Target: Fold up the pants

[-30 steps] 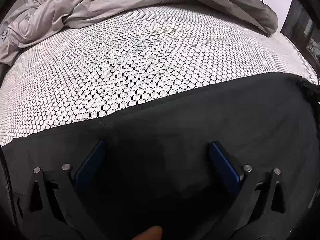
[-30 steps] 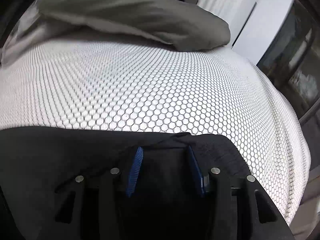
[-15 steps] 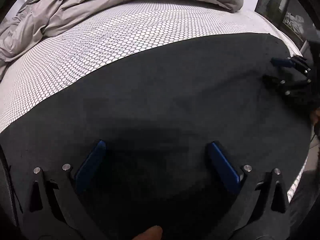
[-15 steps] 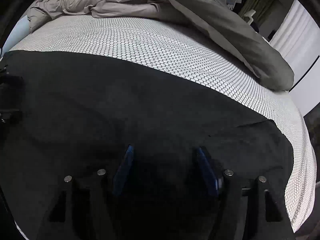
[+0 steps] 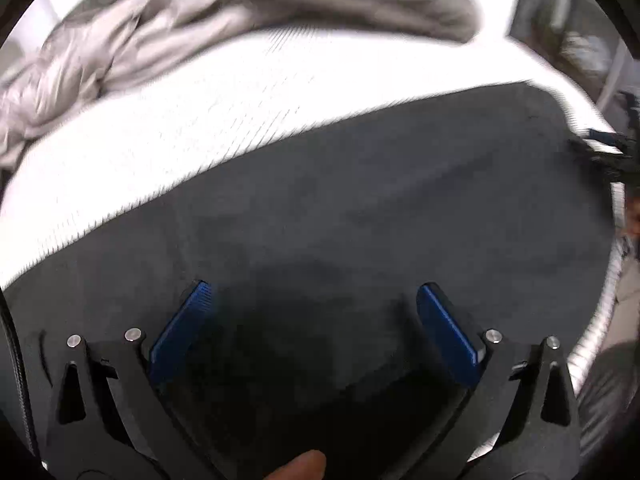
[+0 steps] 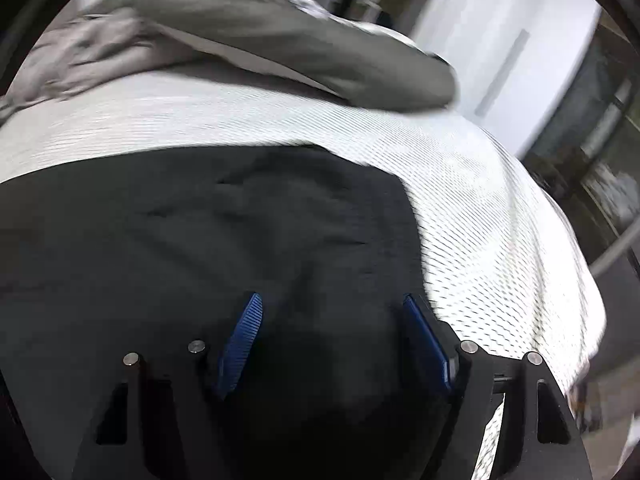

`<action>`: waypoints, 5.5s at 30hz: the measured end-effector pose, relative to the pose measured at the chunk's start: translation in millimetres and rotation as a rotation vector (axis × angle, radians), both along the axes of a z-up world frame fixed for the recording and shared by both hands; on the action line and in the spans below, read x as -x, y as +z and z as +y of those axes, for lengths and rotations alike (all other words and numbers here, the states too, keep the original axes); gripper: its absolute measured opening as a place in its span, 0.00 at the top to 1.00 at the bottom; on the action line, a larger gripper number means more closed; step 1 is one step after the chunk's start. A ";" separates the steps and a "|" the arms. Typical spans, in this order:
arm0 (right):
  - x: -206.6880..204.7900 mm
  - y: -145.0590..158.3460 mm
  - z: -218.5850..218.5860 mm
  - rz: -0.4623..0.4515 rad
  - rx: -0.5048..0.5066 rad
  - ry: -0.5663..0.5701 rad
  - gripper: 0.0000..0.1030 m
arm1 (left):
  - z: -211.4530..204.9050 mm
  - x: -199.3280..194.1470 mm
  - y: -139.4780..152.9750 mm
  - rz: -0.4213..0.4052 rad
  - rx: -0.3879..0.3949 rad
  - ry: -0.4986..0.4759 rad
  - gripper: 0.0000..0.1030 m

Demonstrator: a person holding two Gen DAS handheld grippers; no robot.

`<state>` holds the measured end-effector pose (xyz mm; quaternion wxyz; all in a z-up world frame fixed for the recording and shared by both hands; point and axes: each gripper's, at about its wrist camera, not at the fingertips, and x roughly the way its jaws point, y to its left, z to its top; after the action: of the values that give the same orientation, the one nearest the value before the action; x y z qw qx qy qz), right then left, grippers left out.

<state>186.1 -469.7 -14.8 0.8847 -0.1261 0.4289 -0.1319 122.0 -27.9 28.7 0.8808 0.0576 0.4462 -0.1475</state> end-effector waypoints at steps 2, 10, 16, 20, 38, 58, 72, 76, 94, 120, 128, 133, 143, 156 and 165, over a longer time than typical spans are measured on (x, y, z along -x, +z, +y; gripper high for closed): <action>9.2 7.1 30.7 -0.019 -0.061 0.113 0.27 | -9.3 19.6 10.5 -0.038 0.028 -0.063 0.01; 25.8 -28.1 91.0 0.115 -0.052 0.305 0.27 | -27.0 19.1 -26.2 0.095 0.034 -0.128 0.00; 38.0 -18.3 14.6 0.041 0.135 -0.020 0.22 | 1.7 19.0 -26.3 0.105 0.040 -0.072 0.00; 38.4 -10.5 12.9 0.019 0.063 -0.034 0.21 | 9.6 12.1 -19.0 0.054 0.013 -0.032 0.01; 72.2 -32.0 130.0 0.084 -0.007 0.324 0.16 | 15.8 34.0 -33.8 0.075 0.036 -0.101 0.00; 69.9 -18.5 161.4 0.008 -0.127 0.236 0.15 | -47.1 -38.7 -24.9 0.064 0.026 -0.025 0.01; 24.6 -37.4 80.6 0.010 -0.098 0.018 0.23 | 36.8 -60.8 -41.4 0.138 -0.006 0.198 0.01; 32.2 -27.0 143.3 0.012 -0.091 0.179 0.21 | 26.5 -70.5 -21.8 0.108 0.080 0.184 0.01; -4.8 -28.3 152.8 0.033 -0.031 0.147 0.16 | 31.2 -116.2 -22.6 0.106 0.063 0.303 0.01; -24.9 -54.9 254.6 0.112 0.134 0.279 0.16 | -13.3 -181.5 -49.8 0.134 -0.025 0.341 0.00; -15.2 -42.8 180.5 0.078 0.101 -0.004 0.14 | 63.7 -143.0 -55.0 0.076 -0.108 0.483 0.00; 2.4 -19.3 192.4 0.024 -0.063 0.079 0.14 | 70.2 -124.5 -23.9 0.040 0.020 0.408 0.07; 30.1 -45.7 267.5 0.142 0.008 0.389 0.14 | 211.1 -103.5 -56.9 0.070 -0.198 0.661 0.78; 25.3 -43.5 260.7 0.146 0.005 0.379 0.14 | 225.3 -12.9 -58.2 0.058 0.029 0.551 0.93; 19.8 -45.9 248.2 0.152 -0.021 0.370 0.13 | 240.7 25.9 -34.7 0.017 0.026 0.646 0.88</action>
<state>166.3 -221.5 -60.8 0.8603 -0.2029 0.4653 0.0474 96.1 212.8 -6.0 0.8788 -0.0996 0.4470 0.1338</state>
